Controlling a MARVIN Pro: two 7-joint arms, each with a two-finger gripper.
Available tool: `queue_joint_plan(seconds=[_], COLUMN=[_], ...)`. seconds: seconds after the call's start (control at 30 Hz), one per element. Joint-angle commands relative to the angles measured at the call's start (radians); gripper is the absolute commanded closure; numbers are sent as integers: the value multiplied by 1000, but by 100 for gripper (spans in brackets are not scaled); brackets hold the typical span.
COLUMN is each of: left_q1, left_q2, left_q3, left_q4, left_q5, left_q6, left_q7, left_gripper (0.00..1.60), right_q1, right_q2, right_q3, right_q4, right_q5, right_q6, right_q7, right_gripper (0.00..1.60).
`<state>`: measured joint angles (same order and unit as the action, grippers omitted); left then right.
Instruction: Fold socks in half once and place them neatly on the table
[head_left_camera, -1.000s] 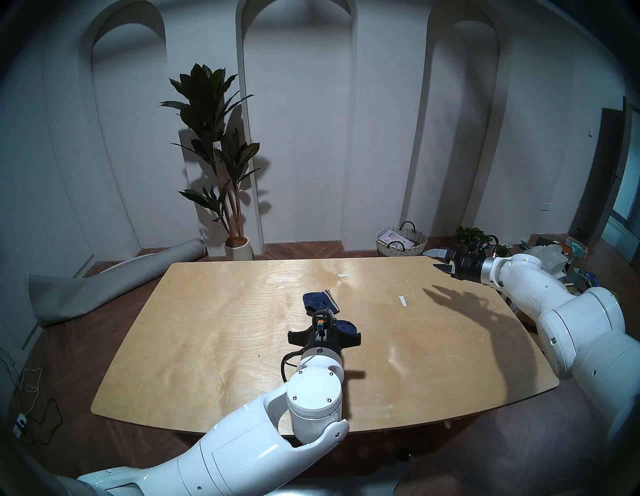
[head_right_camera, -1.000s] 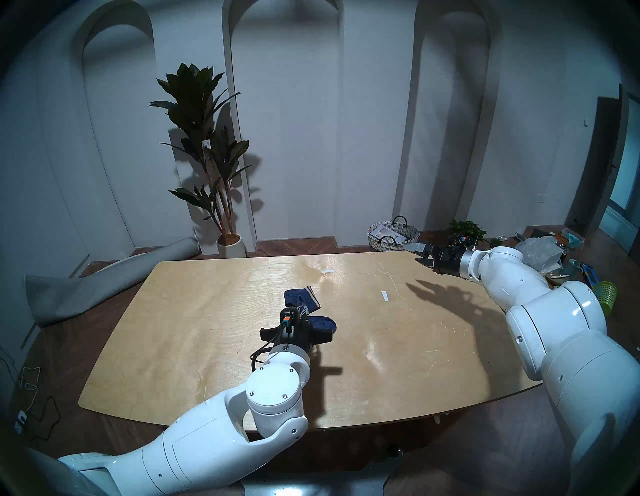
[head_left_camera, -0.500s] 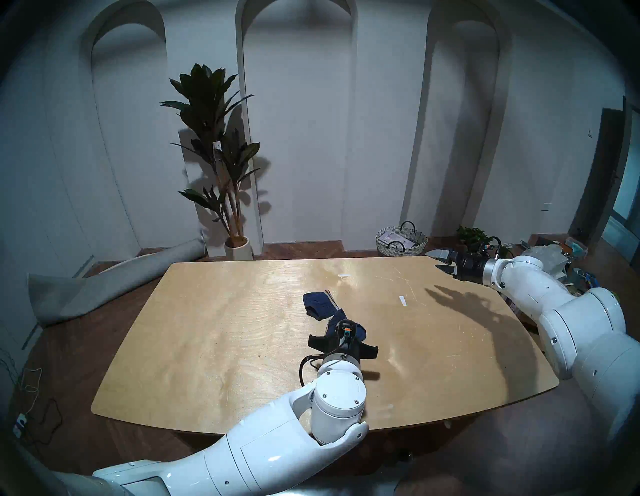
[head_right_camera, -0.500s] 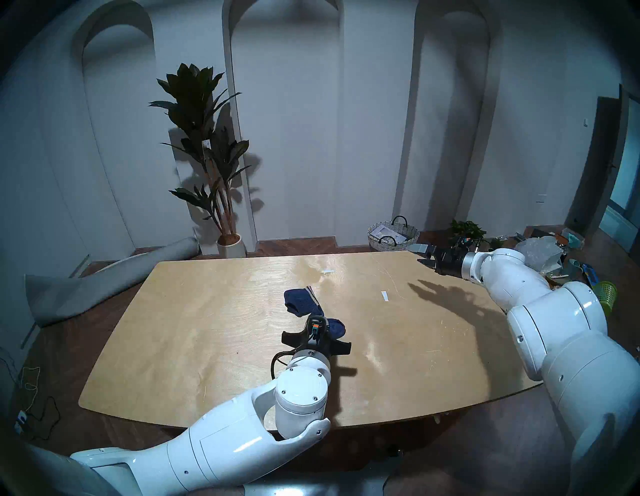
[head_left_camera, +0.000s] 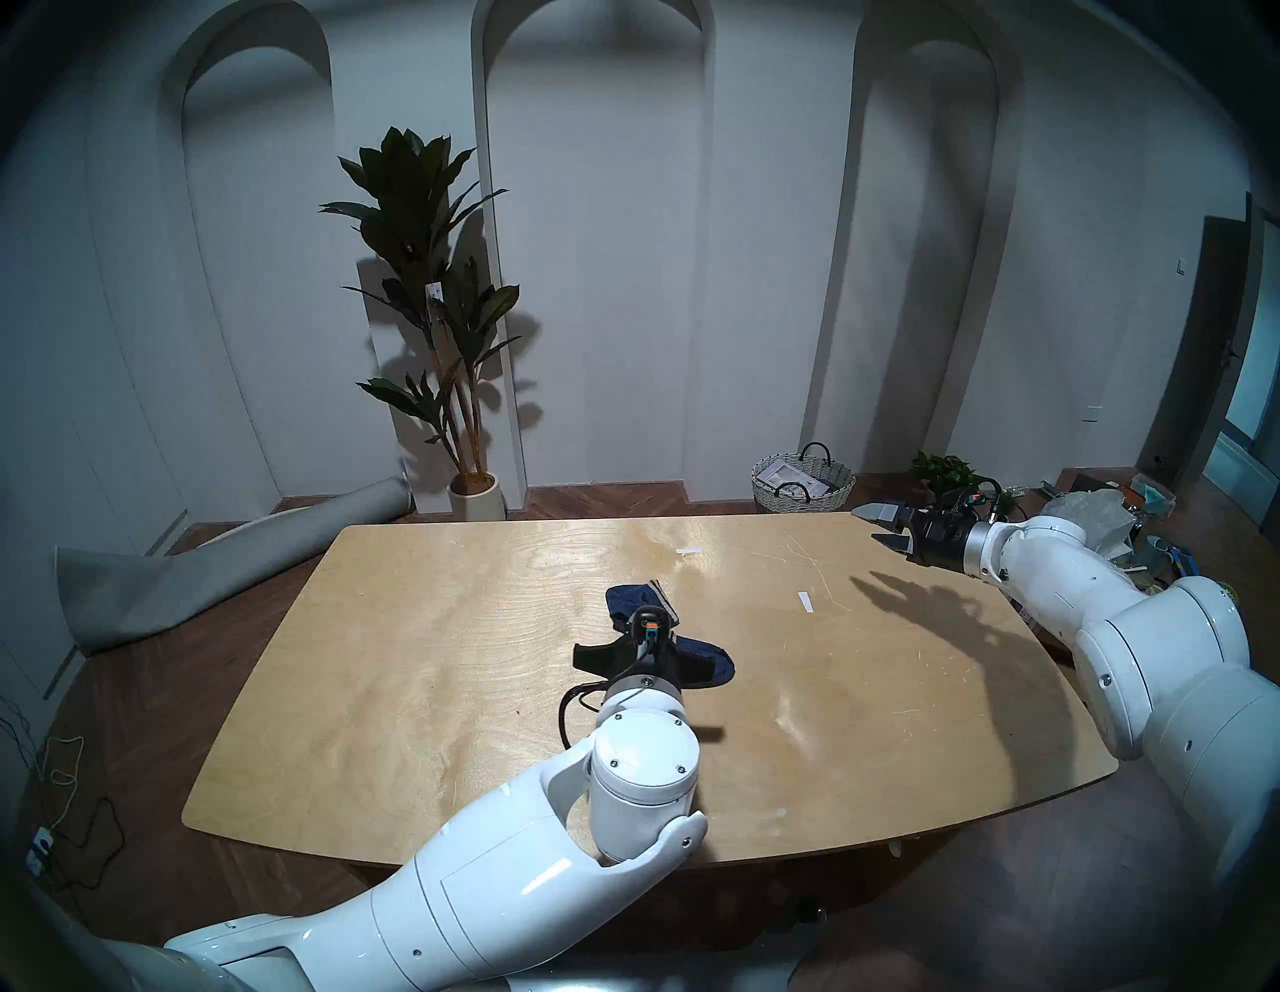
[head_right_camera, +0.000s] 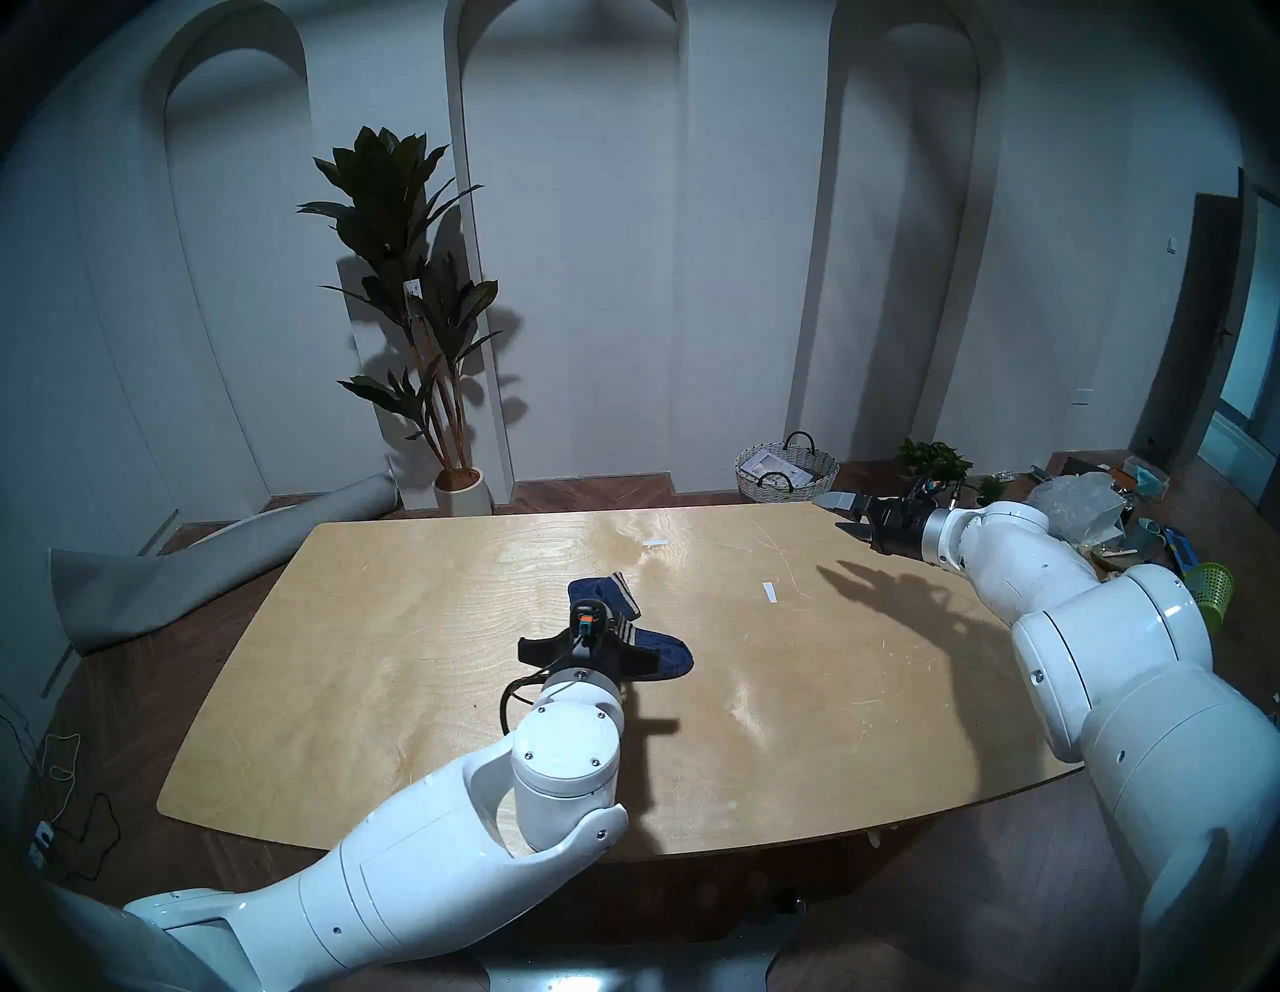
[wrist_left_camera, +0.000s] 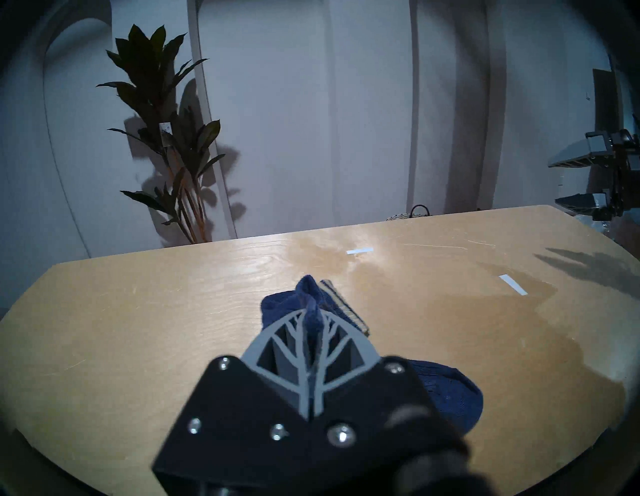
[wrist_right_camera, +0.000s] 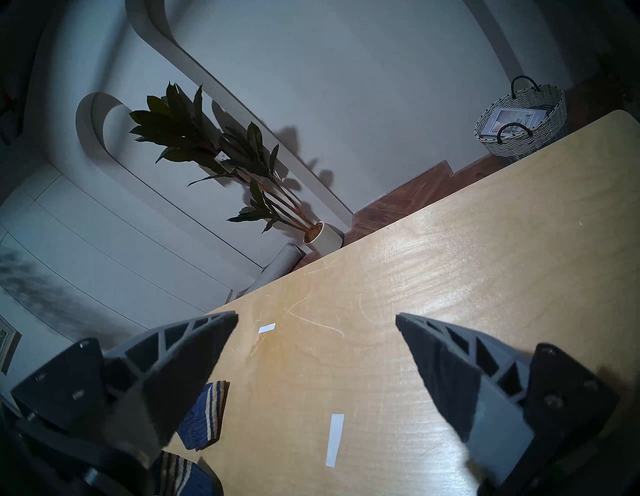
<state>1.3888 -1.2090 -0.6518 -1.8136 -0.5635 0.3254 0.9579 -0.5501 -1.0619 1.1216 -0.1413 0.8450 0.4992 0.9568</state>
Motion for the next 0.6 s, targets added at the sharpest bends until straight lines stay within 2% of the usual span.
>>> queue_joint_plan(seconds=[0.0,0.33,0.43,0.57], left_q1=[26,29,30,31], left_q2=[41,39,40,40], left_q3=[-14,-9,-8,-8], left_q4=[-50,-47,-48,-47], left_q5=[-6,-16,-16,-17], left_q6=[-12,-23,-26,-28], left_q7=[0,8,12,15], left_gripper=[160,160,160,160], right_q1=[-7,-93,-116,-128], right_q2=[-12,-23,-16,-22], right_q3=[-22,-67,-72,-80], right_q4=[-32,-131,-181,-220], right_q5=[-14,-18,-9,-5], right_q6=[45,143,163,180], right_q7=[91,244,314,337], right_gripper=[0,0,0,0])
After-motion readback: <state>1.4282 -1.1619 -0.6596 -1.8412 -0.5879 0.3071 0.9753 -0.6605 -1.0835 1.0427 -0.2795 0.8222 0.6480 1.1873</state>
